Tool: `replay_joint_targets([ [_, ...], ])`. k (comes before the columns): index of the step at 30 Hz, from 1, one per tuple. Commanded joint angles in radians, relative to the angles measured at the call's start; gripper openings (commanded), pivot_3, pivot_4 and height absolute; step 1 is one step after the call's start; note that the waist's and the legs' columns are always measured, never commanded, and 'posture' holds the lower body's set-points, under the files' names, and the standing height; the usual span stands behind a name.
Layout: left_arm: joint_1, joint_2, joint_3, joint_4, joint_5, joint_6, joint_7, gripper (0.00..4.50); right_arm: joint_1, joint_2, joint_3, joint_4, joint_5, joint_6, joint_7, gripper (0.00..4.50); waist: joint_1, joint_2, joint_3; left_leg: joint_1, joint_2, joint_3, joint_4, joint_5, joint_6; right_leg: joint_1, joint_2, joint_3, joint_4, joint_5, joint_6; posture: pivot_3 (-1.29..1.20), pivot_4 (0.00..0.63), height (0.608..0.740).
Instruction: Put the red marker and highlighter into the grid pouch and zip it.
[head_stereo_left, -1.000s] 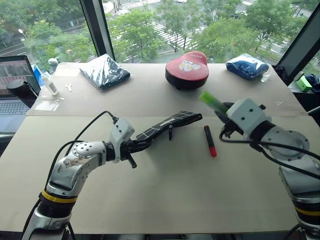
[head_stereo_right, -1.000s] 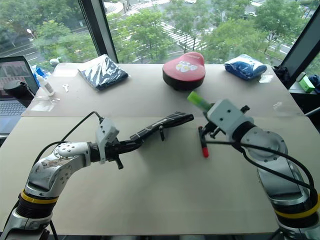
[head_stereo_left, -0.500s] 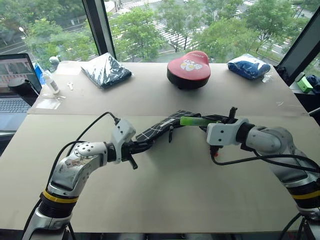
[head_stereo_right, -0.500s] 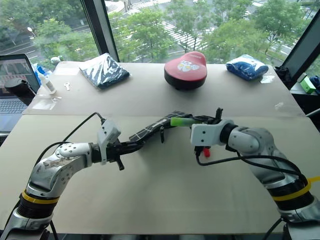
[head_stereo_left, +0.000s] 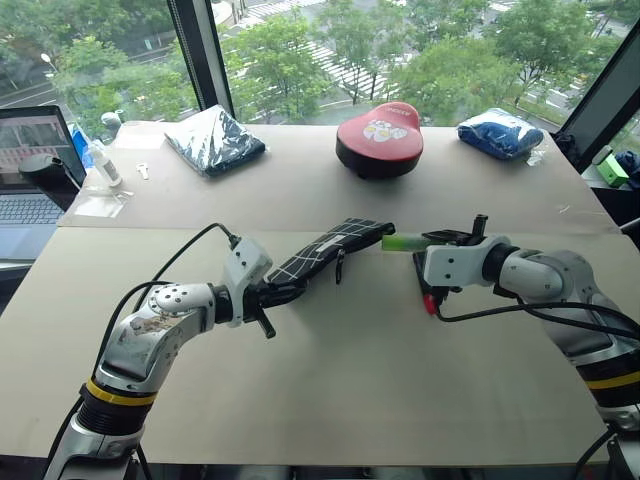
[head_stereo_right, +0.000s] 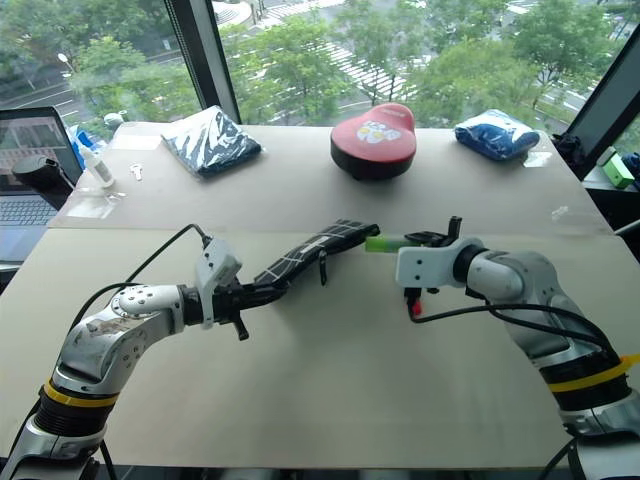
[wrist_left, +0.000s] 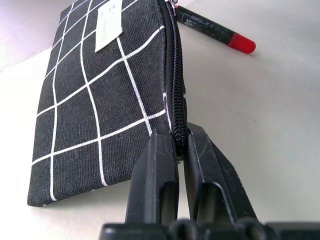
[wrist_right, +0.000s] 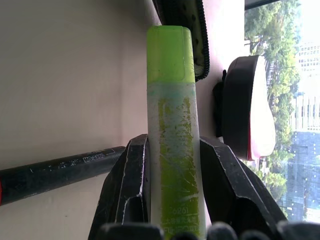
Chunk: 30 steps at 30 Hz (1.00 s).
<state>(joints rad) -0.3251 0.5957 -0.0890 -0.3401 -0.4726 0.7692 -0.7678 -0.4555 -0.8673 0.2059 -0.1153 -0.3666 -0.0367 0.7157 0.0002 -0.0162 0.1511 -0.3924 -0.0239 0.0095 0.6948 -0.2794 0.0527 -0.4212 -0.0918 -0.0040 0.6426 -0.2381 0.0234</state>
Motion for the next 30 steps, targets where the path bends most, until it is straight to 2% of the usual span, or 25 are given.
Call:
replay_joint_targets([
  [1, -0.018, 0.009, 0.005, -0.031, -0.005, -0.009, -0.009, 0.0, -0.017, 0.06, -0.083, -0.077, 0.153, 0.183, 0.071, 1.03, 0.0, 0.0, 0.0, 0.0, 0.0, 0.0, 0.0, 0.0, 0.0, 0.0, 0.0, 0.0, 0.0, 0.0, 0.0, 0.0, 0.15, 0.74],
  [4, -0.017, 0.01, 0.001, -0.031, -0.003, -0.012, -0.01, 0.0, -0.029, 0.091, -0.124, -0.121, 0.256, 0.369, 0.14, 1.03, 0.002, 0.0, 0.0, 0.0, 0.0, 0.0, 0.0, 0.0, 0.0, 0.0, 0.0, 0.0, 0.0, 0.0, 0.0, 0.0, 0.15, 0.74],
  [9, -0.017, 0.008, -0.002, -0.027, -0.002, -0.015, -0.01, 0.0, -0.069, 0.079, -0.108, -0.111, 0.286, 0.56, 0.181, 1.03, 0.005, 0.0, 0.0, 0.0, 0.0, 0.0, 0.0, 0.0, 0.001, 0.0, -0.001, 0.0, 0.0, 0.0, 0.0, 0.0, 0.15, 0.74],
  [16, -0.013, 0.01, -0.009, -0.032, 0.003, -0.021, -0.01, 0.0, -0.134, 0.061, -0.052, -0.062, 0.261, 0.606, 0.198, 1.03, 0.007, 0.0, 0.0, -0.001, 0.0, 0.0, 0.0, 0.0, 0.001, -0.001, -0.001, 0.0, 0.0, 0.0, 0.0, 0.0, 0.15, 0.74],
  [30, 0.006, 0.024, -0.022, -0.048, 0.017, -0.036, -0.021, 0.0, -0.192, 0.116, 0.007, -0.06, 0.277, 0.668, 0.195, 1.03, 0.006, 0.0, 0.0, -0.001, 0.0, 0.0, 0.0, 0.0, 0.0, -0.001, -0.001, 0.0, 0.0, 0.0, 0.0, 0.0, 0.15, 0.74],
])
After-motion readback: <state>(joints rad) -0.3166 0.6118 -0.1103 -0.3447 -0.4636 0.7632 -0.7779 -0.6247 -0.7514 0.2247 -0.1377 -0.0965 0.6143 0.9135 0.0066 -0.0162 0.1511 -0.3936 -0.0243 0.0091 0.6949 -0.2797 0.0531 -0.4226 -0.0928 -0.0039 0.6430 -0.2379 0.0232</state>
